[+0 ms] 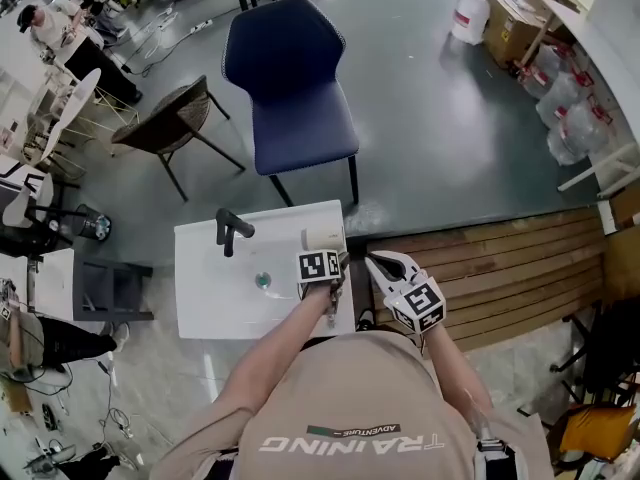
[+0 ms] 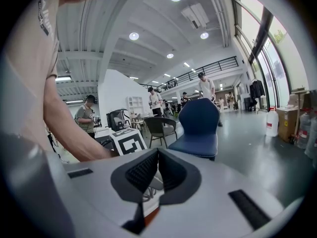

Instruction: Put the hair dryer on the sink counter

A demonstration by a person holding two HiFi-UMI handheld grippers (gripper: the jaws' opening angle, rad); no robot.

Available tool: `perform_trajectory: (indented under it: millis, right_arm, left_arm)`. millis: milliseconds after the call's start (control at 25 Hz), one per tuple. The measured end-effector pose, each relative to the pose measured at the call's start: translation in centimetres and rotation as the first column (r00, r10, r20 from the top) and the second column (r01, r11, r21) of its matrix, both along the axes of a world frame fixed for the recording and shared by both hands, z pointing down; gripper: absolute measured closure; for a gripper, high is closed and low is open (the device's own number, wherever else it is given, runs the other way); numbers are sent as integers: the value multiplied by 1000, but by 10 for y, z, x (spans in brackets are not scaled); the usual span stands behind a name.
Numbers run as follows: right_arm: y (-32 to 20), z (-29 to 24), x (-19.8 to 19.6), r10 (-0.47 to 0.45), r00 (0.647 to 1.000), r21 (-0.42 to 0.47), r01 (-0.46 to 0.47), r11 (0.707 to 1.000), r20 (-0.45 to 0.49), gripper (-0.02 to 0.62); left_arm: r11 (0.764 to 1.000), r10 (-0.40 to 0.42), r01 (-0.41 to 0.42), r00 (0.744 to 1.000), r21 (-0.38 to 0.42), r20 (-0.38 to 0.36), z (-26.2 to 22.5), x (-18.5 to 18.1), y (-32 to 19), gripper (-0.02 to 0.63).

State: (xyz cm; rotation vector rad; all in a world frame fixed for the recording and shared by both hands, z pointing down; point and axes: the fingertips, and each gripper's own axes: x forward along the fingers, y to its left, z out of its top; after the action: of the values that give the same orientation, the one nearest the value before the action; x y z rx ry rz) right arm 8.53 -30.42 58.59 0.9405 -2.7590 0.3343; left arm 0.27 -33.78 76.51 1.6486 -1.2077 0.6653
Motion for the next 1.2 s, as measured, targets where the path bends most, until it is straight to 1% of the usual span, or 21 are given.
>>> perform_trajectory:
  millis: [120, 240, 360, 440, 520, 600, 720, 760, 800, 880, 960, 1000, 1080, 1120, 1200]
  right_arm:
    - [5, -3, -4, -11, 1000, 6, 11, 1000, 3, 589]
    - [7, -6, -6, -20, 1000, 16, 20, 1000, 4, 589]
    - [7, -11, -8, -17, 1000, 20, 17, 1000, 5, 589]
    - [6, -17, -12, -15, 1000, 31, 15, 999, 4, 589]
    - [4, -27, -16, -12, 1000, 55, 12, 998, 3, 589]
    - [4, -41, -21, -5, 1000, 88, 5, 996, 0, 589]
    - [6, -64, -30, -2, 1000, 129, 1, 992, 3, 589]
    - [7, -73, -33, -3, 1000, 140, 2, 990, 4, 589]
    - [8, -81, -36, -3, 1000, 151, 2, 989, 5, 589]
    - [9, -96, -41, 0, 1000, 169, 0, 986, -1, 589]
    - [9, -111, -44, 11, 1000, 189, -8, 982, -12, 589]
    - [10, -119, -45, 16, 1000, 199, -13, 980, -16, 589]
    - [12, -133, -48, 22, 1000, 218, -18, 976, -17, 589]
    - [14, -139, -50, 20, 1000, 229, -16, 973, -13, 589]
    - [16, -151, -56, 12, 1000, 254, -9, 967, -8, 589]
  left_arm:
    - [999, 11, -12, 1000, 48, 7, -13, -5, 1, 295]
    - [991, 40, -39, 999, 129, -1, -37, -4, 0, 295]
    - [974, 75, -73, 997, 213, -5, -68, -7, 1, 295]
    - [956, 98, -97, 995, 276, 9, -89, -12, 3, 295]
    - [928, 127, -129, 991, 349, 30, -109, -17, 3, 295]
    - [897, 150, -151, 988, 416, 36, -128, -21, 5, 296]
    - [840, 173, -180, 983, 511, 61, -157, -32, 8, 302]
    - [819, 175, -184, 982, 543, 69, -168, -36, 9, 318]
    - [799, 174, -183, 982, 572, 70, -180, -41, 10, 356]
    - [769, 166, -153, 985, 621, 38, -205, -48, 10, 435]
    - [739, 158, -114, 987, 664, -6, -232, -53, 10, 475]
    - [718, 155, -103, 988, 688, -14, -246, -56, 10, 489]
    - [669, 152, -106, 988, 736, 4, -273, -61, 12, 546]
    - [646, 153, -112, 988, 755, 16, -284, -64, 13, 587]
    - [610, 166, -127, 986, 783, 30, -301, -67, 16, 598]
